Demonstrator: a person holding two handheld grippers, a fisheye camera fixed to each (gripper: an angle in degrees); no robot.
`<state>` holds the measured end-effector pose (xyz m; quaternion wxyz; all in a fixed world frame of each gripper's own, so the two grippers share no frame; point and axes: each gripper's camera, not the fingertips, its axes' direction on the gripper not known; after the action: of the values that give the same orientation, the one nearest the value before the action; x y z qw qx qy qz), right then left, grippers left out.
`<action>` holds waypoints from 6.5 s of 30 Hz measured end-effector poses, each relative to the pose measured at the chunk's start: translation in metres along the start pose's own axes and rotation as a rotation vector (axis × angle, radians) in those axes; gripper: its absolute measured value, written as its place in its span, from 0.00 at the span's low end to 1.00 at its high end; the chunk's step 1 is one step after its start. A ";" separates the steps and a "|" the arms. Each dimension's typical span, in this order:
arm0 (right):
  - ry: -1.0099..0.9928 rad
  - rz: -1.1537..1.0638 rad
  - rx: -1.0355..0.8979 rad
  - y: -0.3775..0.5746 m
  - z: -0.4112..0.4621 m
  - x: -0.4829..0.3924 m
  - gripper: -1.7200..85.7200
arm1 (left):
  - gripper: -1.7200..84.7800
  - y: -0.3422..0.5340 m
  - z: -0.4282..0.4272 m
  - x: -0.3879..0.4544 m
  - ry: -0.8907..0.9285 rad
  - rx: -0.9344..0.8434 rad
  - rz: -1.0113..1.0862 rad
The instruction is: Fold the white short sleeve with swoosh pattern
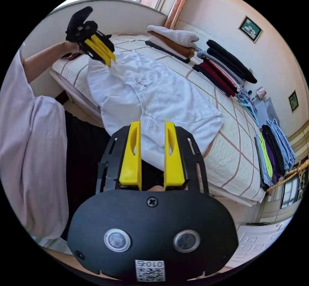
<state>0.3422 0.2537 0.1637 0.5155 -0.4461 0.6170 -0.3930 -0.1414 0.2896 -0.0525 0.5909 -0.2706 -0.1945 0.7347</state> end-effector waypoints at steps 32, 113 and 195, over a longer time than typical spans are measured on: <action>0.144 0.195 -0.022 -0.084 0.055 0.081 0.03 | 0.15 0.061 0.104 -0.211 0.298 0.178 -0.401; 0.392 -0.441 0.168 -0.429 0.020 0.089 0.05 | 0.02 -0.037 -0.120 -0.137 -0.098 0.684 -0.707; -0.277 0.455 0.260 0.037 -0.100 0.108 0.10 | 0.10 0.047 0.204 -0.135 0.051 -0.023 -0.515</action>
<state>0.2303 0.1638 0.1137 0.7224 -0.2762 0.5695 -0.2784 -0.2841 0.1549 0.1004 0.7602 -0.2373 -0.2501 0.5507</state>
